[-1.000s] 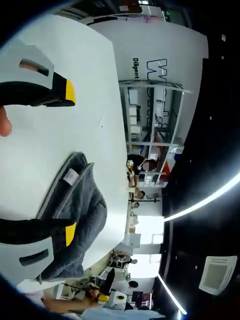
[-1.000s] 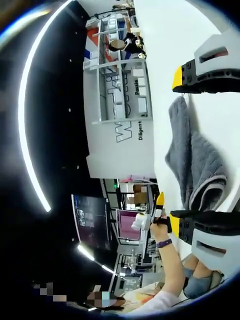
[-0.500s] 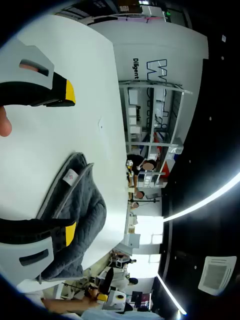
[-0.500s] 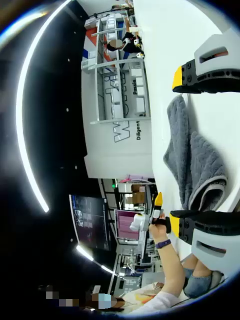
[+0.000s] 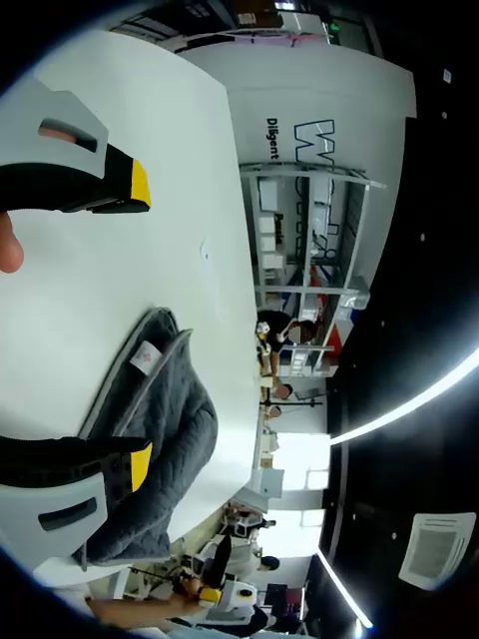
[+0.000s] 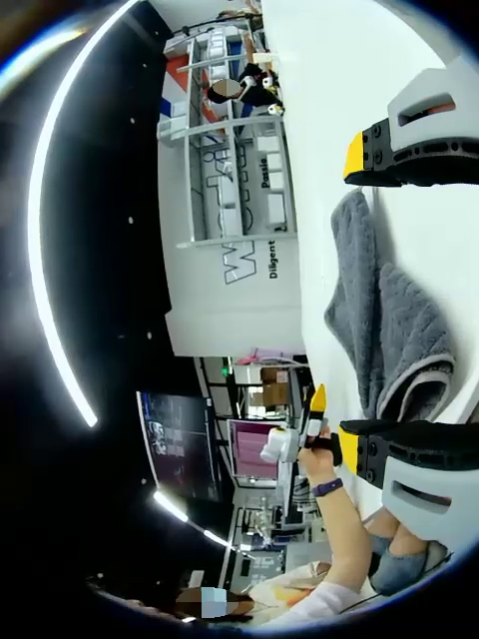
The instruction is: Fold the towel on the table until its edges align and the towel forms a compact rectangular stack.
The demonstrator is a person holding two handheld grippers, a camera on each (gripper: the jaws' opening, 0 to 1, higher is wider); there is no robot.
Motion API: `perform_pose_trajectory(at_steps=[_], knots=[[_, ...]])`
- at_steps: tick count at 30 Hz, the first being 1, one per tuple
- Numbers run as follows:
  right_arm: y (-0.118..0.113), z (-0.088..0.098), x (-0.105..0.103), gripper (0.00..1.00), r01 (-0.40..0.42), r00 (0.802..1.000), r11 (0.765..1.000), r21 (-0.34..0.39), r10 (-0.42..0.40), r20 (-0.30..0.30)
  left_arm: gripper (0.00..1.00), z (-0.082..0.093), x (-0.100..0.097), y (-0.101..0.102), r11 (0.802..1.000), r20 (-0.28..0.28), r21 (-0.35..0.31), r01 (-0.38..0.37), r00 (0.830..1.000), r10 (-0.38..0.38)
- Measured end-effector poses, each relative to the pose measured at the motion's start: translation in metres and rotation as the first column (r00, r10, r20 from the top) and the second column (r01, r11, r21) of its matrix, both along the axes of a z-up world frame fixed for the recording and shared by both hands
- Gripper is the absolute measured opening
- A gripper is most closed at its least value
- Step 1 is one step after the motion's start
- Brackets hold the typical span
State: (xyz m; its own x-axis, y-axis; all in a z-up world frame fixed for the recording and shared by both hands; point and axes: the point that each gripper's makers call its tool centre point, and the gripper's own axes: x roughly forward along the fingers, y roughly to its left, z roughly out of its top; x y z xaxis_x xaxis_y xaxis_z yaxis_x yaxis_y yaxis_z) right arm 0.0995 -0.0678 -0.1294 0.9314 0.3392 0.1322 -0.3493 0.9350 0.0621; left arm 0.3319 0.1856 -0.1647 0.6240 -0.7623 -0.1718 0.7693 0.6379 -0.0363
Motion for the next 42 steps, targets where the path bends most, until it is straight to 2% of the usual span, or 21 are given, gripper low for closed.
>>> perform_pose_trajectory(at_steps=[9,17,21,27,29,42], knots=[[-0.001,-0.004,0.000,0.99,0.007,1.000,1.000,-0.001,-0.007,-0.005,0.91,0.002,0.008,0.003,1.000,0.002,0.010,0.002,1.000,-0.002],[0.001,-0.006,0.000,0.99,0.005,1.000,1.000,-0.007,-0.005,-0.010,0.91,0.003,0.003,0.000,1.000,0.009,0.007,0.005,1.000,-0.005],[0.000,-0.007,0.000,0.99,0.005,1.000,1.000,-0.005,-0.006,-0.010,0.91,0.005,-0.006,-0.006,1.000,0.002,-0.023,0.018,1.000,-0.018],[-0.001,-0.007,-0.002,0.99,0.008,1.000,1.000,-0.004,-0.008,-0.009,0.91,0.000,-0.009,-0.008,1.000,0.017,0.013,0.007,1.000,-0.007],[-0.001,-0.006,-0.002,0.99,0.008,1.000,1.000,-0.003,-0.008,-0.007,0.91,0.000,-0.005,-0.005,1.000,0.019,0.020,0.005,1.000,-0.005],[0.000,-0.010,-0.002,0.99,0.008,1.000,1.000,-0.006,-0.008,-0.014,0.91,-0.002,-0.012,-0.012,0.999,0.037,0.043,0.027,0.999,-0.029]])
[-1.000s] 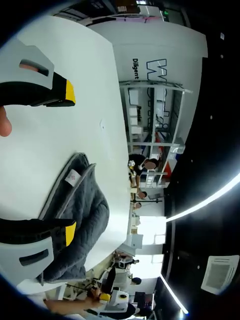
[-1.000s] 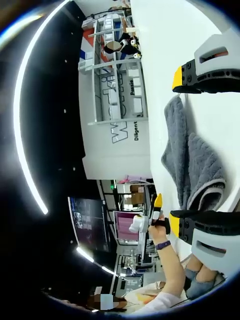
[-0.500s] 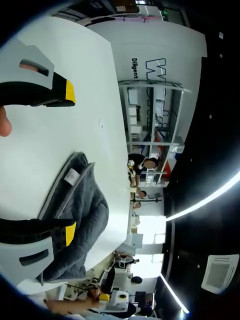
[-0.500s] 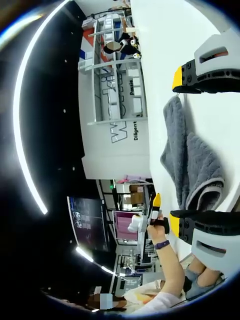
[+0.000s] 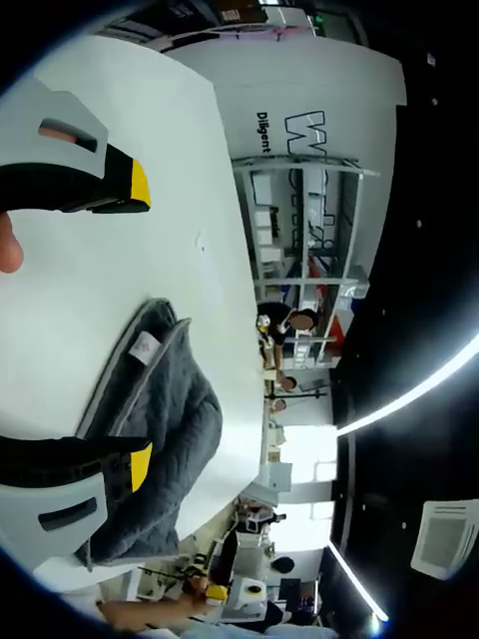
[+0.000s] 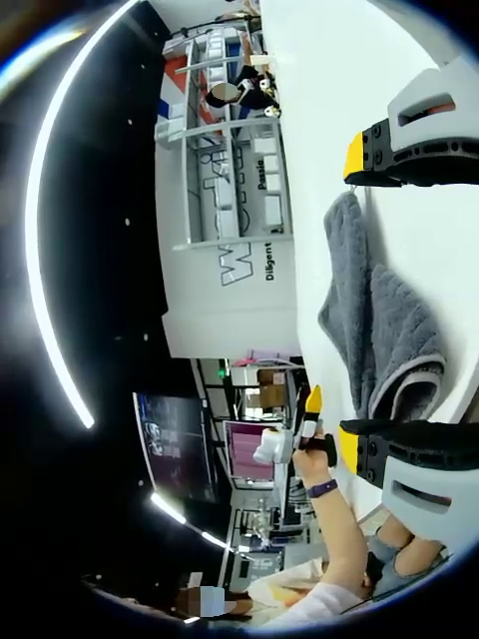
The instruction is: Fold the towel on the table until its edges align and the towel forms a compact rectangular stack.
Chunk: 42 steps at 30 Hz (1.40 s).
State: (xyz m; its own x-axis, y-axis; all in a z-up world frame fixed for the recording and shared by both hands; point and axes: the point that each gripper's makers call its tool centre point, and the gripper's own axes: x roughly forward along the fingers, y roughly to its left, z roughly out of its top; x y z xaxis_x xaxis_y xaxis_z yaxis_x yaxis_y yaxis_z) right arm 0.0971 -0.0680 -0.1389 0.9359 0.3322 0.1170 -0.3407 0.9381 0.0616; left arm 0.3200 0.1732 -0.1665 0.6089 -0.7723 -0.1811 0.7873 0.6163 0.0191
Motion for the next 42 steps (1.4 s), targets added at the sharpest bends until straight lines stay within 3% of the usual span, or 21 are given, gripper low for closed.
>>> perform_pose_trajectory(at_steps=[5,9,14,16,18,19,20,21,22,27,31,33,35,38,42], knots=[[0.001,-0.002,0.000,0.99,-0.001,1.000,1.000,-0.004,0.001,-0.006,0.91,-0.004,-0.004,-0.005,0.999,0.027,0.052,0.004,1.000,-0.006],[-0.001,-0.001,-0.001,0.99,0.005,1.000,1.000,0.000,-0.005,-0.005,0.91,-0.001,-0.008,-0.010,0.999,0.050,0.051,0.006,0.999,-0.008],[-0.001,-0.003,0.001,0.99,0.010,1.000,1.000,-0.006,-0.010,-0.011,0.91,0.012,-0.004,-0.008,0.983,0.220,0.136,-0.120,0.971,0.087],[0.002,-0.005,0.002,0.99,0.004,1.000,1.000,-0.012,-0.004,-0.020,0.92,0.023,-0.006,-0.011,0.971,0.313,0.158,-0.180,0.942,0.124],[0.003,-0.004,0.001,0.99,-0.001,1.000,1.000,-0.017,0.001,-0.018,0.94,0.045,-0.005,-0.008,0.942,0.461,0.148,-0.300,0.864,0.203],[0.003,-0.004,0.001,0.99,-0.001,1.000,1.000,-0.018,0.001,-0.019,0.94,0.053,-0.007,-0.010,0.927,0.528,0.155,-0.341,0.822,0.213],[0.003,-0.004,0.002,0.99,-0.002,1.000,1.000,-0.021,0.001,-0.020,0.93,0.057,-0.010,-0.015,0.919,0.568,0.168,-0.357,0.797,0.205],[0.003,-0.004,0.003,0.99,-0.002,1.000,1.000,-0.021,0.002,-0.020,0.93,0.064,-0.017,-0.026,0.907,0.635,0.185,-0.378,0.751,0.183],[0.003,-0.004,0.003,0.99,-0.004,1.000,1.000,-0.019,0.004,-0.020,0.93,0.070,-0.021,-0.041,0.907,0.668,0.200,-0.369,0.729,0.149],[-0.004,-0.003,0.001,0.99,-0.002,1.000,1.000,-0.005,0.002,-0.016,0.92,0.088,-0.048,-0.096,0.928,0.745,0.225,-0.298,0.666,0.033],[-0.013,0.000,-0.006,0.99,0.012,1.000,1.000,0.012,-0.012,-0.006,0.86,0.090,-0.063,-0.152,0.945,0.720,0.271,-0.185,0.690,-0.072],[-0.016,0.002,-0.009,0.99,0.018,1.000,1.000,0.016,-0.018,0.001,0.85,0.086,-0.072,-0.178,0.938,0.718,0.313,-0.152,0.684,-0.129],[-0.020,0.005,-0.013,0.99,0.025,1.000,0.999,0.022,-0.026,0.011,0.83,0.079,-0.079,-0.202,0.923,0.720,0.366,-0.119,0.664,-0.200],[-0.025,0.010,-0.017,0.99,0.034,0.999,0.999,0.032,-0.035,0.027,0.82,0.064,-0.088,-0.232,0.884,0.714,0.452,-0.116,0.641,-0.281],[-0.029,0.013,-0.019,0.99,0.033,0.999,0.999,0.042,-0.035,0.039,0.79,0.046,-0.091,-0.250,0.859,0.681,0.503,-0.100,0.657,-0.323]])
